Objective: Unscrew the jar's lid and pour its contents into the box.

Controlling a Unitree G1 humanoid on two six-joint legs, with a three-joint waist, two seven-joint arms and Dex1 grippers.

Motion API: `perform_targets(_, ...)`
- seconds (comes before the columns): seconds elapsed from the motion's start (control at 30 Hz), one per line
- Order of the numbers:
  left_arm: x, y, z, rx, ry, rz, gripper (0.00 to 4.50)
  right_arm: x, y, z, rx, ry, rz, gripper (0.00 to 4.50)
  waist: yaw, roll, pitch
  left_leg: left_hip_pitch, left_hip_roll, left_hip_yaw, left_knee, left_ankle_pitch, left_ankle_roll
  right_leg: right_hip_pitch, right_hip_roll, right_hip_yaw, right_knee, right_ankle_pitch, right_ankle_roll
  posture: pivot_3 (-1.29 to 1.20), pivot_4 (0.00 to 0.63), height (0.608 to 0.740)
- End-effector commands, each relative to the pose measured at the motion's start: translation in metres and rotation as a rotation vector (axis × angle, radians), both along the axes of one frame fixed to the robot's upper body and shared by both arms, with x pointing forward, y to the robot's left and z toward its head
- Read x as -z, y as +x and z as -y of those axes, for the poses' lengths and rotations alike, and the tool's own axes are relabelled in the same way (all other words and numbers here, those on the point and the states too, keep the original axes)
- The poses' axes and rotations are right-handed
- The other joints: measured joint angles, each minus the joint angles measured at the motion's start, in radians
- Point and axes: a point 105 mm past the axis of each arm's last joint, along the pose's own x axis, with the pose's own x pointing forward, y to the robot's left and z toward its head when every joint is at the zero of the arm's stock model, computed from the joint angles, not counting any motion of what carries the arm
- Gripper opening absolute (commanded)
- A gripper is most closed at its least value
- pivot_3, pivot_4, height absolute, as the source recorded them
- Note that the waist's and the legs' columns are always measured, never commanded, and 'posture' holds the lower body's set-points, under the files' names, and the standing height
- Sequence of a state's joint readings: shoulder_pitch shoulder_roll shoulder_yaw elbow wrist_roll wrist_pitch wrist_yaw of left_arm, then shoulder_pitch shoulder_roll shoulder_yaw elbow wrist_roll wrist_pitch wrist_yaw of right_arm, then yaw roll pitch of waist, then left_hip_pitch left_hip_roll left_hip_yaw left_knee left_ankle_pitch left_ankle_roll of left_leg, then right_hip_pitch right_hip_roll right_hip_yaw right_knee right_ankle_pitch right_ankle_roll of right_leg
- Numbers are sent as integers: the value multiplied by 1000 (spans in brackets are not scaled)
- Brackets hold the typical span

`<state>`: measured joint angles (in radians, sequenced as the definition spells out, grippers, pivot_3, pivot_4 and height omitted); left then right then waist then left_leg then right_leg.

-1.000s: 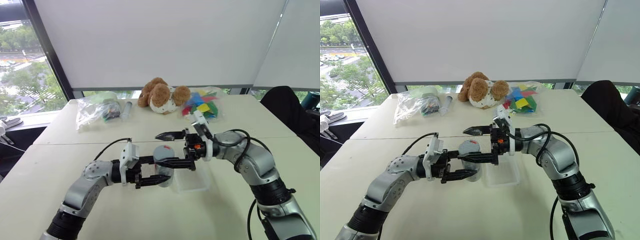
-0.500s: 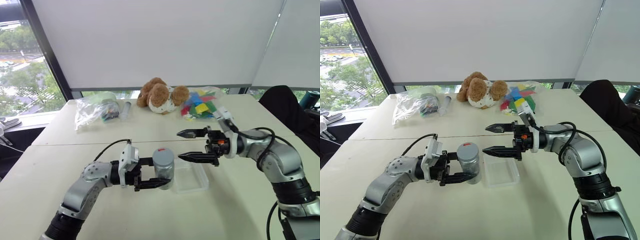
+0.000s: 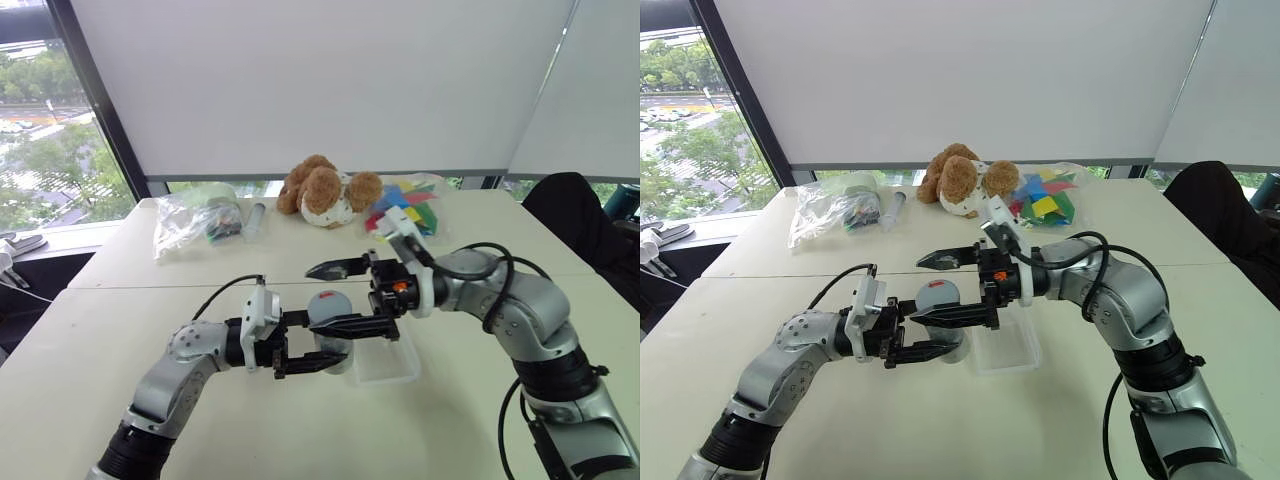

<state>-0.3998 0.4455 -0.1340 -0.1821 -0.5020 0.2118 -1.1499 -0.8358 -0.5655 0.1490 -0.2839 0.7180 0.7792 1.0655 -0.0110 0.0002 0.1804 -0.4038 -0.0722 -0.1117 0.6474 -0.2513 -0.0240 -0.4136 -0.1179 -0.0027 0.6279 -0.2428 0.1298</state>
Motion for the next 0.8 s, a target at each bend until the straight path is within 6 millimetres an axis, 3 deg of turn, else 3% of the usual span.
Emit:
perform_targets(0.03,-9,1,-1,4,-5,46,2469,-8,0,-4,-2,11,46,4465,0,0,0,0,0,0,0,0,0,0,0,0,0,0,0,0,150,740)
perform_targets(0.37,-9,1,-2,-1,3,45,2469,0,14,4,47,-11,45,4465,-1,0,0,0,0,0,0,0,0,0,0,0,0,0,0,0,150,740)
perform_targets(0.8,-7,6,-3,-31,20,-1,2469,2,-4,-11,4,-8,57,4465,-2,0,0,0,0,0,0,0,0,-1,0,0,1,0,0,0,150,740)
